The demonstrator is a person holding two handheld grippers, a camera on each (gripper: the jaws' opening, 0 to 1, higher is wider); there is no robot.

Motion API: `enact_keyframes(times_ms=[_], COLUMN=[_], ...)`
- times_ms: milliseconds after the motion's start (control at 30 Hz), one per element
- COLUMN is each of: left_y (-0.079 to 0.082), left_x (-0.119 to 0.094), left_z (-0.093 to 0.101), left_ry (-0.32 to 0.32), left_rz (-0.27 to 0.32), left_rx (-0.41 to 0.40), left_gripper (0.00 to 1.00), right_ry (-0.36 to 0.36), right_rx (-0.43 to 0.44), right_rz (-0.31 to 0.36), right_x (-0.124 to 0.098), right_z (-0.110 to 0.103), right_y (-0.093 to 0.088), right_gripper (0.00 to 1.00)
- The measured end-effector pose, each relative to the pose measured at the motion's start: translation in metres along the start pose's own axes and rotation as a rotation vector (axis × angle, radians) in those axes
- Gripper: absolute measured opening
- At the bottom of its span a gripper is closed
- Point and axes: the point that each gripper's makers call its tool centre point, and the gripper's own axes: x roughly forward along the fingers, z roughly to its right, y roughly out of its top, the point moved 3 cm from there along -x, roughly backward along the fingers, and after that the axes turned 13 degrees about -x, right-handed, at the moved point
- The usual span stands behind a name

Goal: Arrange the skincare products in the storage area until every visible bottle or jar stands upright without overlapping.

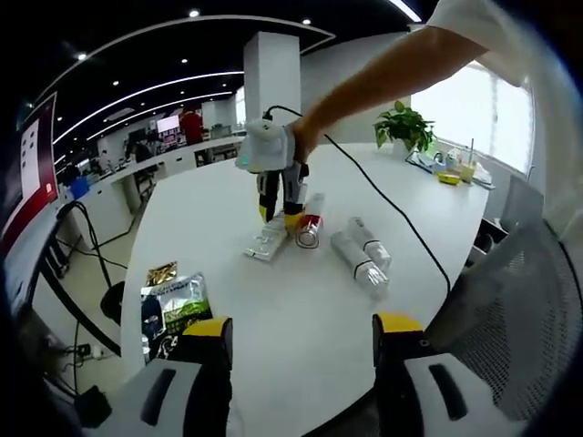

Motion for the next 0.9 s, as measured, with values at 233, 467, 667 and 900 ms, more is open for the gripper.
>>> enact_keyframes(times_ms=[233, 467, 667, 900], left_y=[-0.0013, -0.0025, -0.0019, -0.0006], left_x=[0.0005, 0.001, 0.0003, -0.0002], left_z=[0.0007, 0.0008, 0.0012, -0.0004], left_ry=[-0.002, -0.002, -0.004, 0.003], left_rz=[-0.011, -0.018, -0.015, -0.01], left_rx=[0.005, 0.007, 0.009, 0.007], left_gripper=[0.63, 0.63, 0.63, 0.62], right_ry=[0.013, 0.012, -0.004, -0.033], right_rx=[0.033, 0.063, 0.082, 0.087], right_rz=[0.006, -0.001, 0.011, 0.029], right_x=[-0.0005, -0.0007, -0.001, -0.0042], right_z=[0.0016, 0.0032, 0.0027, 0.009], right_y=[-0.0003, -0.0007, -0.0001, -0.0002], right_gripper=[0.32, 0.31, 0.27, 0.24])
